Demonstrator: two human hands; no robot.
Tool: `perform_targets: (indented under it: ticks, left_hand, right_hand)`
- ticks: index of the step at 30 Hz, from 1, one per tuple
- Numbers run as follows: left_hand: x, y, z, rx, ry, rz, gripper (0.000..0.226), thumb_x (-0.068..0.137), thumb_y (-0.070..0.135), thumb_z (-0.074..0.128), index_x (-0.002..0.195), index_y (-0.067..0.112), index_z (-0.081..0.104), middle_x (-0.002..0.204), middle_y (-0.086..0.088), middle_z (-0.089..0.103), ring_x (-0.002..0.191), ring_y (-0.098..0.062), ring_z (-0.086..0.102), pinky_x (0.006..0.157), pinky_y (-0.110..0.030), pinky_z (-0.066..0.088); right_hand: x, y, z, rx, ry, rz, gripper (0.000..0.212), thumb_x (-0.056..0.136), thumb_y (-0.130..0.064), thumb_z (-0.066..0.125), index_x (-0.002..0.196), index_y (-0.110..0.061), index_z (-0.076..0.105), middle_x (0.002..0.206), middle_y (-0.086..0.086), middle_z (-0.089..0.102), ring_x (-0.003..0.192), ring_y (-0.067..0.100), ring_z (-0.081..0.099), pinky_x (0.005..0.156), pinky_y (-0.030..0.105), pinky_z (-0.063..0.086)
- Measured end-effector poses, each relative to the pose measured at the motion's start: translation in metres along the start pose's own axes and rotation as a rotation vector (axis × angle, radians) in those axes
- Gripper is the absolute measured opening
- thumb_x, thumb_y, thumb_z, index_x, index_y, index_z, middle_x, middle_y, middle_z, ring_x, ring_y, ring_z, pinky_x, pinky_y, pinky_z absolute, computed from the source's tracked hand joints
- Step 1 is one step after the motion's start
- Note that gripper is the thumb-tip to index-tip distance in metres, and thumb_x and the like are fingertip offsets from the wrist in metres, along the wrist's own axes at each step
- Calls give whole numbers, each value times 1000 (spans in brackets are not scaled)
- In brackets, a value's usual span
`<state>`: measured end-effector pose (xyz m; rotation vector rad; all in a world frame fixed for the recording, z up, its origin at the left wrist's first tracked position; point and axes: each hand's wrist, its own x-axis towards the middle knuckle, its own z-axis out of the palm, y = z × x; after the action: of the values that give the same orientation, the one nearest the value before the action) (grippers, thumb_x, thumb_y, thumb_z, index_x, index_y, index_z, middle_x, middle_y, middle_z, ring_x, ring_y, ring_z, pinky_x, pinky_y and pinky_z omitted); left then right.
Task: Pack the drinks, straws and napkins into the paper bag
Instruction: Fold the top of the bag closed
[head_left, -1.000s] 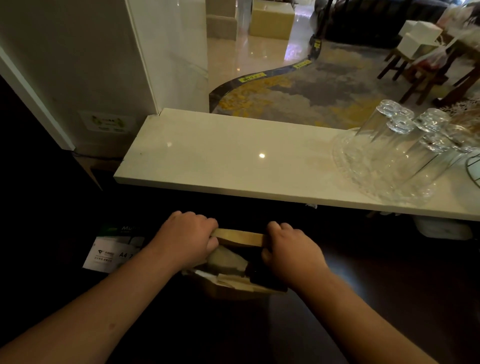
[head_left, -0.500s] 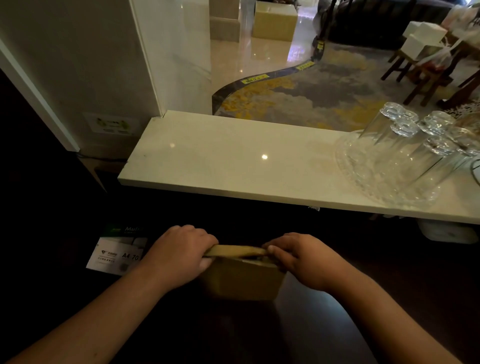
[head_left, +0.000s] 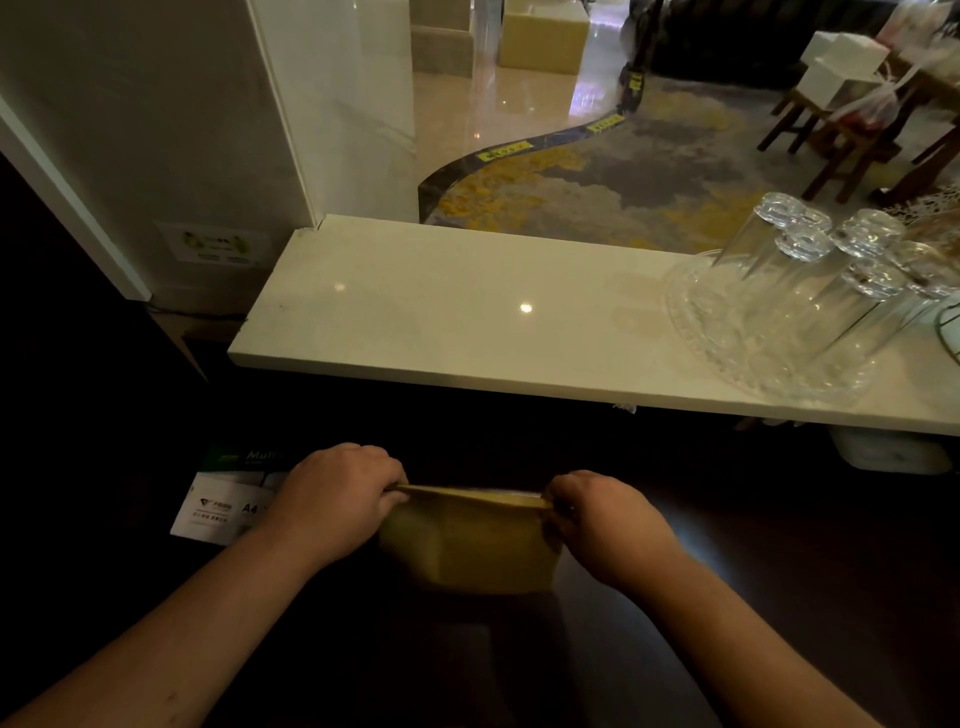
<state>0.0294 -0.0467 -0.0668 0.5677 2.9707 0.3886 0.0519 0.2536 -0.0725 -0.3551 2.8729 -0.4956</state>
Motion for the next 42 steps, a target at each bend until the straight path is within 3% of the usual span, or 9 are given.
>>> perform_targets:
  ticks: [7, 12, 15, 22, 29, 33, 38, 42]
  left_hand:
    - [-5, 0, -4, 17, 104, 44, 5, 89, 26, 82, 87, 22, 79, 83, 5, 73, 80, -20, 66, 67, -38, 56]
    - [2, 0, -31, 24, 161, 72, 7, 91, 29, 79, 87, 24, 76, 84, 6, 71, 81, -19, 65, 71, -40, 56]
    - [10, 5, -61, 18, 211, 81, 6, 91, 29, 77, 87, 26, 75, 84, 7, 70, 81, -18, 64, 72, -40, 56]
    - [48, 28, -162, 34, 311, 119, 11, 94, 31, 74, 88, 21, 75, 87, 1, 71, 83, -25, 63, 69, -39, 51]
    - [107, 49, -247, 67, 281, 94, 35, 98, 37, 69, 67, 39, 52, 71, 15, 52, 67, -14, 50, 56, -32, 37]
    - [136, 56, -255, 100, 244, 55, 18, 98, 38, 69, 82, 34, 65, 74, 10, 56, 74, -21, 57, 60, -35, 42]
    - [171, 53, -245, 156, 213, 15, 22, 100, 39, 66, 81, 32, 58, 74, 6, 52, 78, -25, 57, 62, -37, 43]
    - [196, 48, -232, 212, 206, -11, 19, 101, 39, 65, 86, 27, 62, 75, 6, 51, 76, -24, 55, 61, -36, 41]
  right_hand:
    - [0, -6, -10, -13, 16, -16, 13, 91, -34, 58, 100, -30, 67, 98, -9, 60, 86, 12, 57, 71, 32, 50]
    - [4, -14, -47, -48, 28, -45, 4, 89, -32, 60, 86, -34, 63, 92, -12, 59, 82, 11, 57, 67, 31, 48]
    - [9, -21, -85, -65, 26, -47, 9, 89, -31, 61, 81, -36, 61, 85, -13, 60, 75, 7, 55, 62, 28, 44]
    - [25, -39, -204, -128, 115, -101, 6, 88, -28, 66, 91, -30, 70, 82, -10, 65, 74, 12, 59, 62, 28, 44]
    - [66, -41, -292, -220, 226, -71, 10, 87, -28, 67, 96, -26, 71, 76, -16, 56, 67, 3, 50, 53, 21, 35]
    - [94, -32, -301, -286, 209, -11, 16, 87, -27, 66, 102, -24, 71, 81, -7, 59, 75, 16, 55, 63, 30, 40]
    - [127, -17, -293, -305, 175, 22, 18, 89, -25, 64, 105, -19, 71, 94, 3, 67, 82, 22, 58, 69, 32, 43]
    - [149, -7, -282, -295, 161, 63, 17, 90, -21, 62, 102, -15, 72, 92, 6, 66, 80, 23, 59, 67, 33, 43]
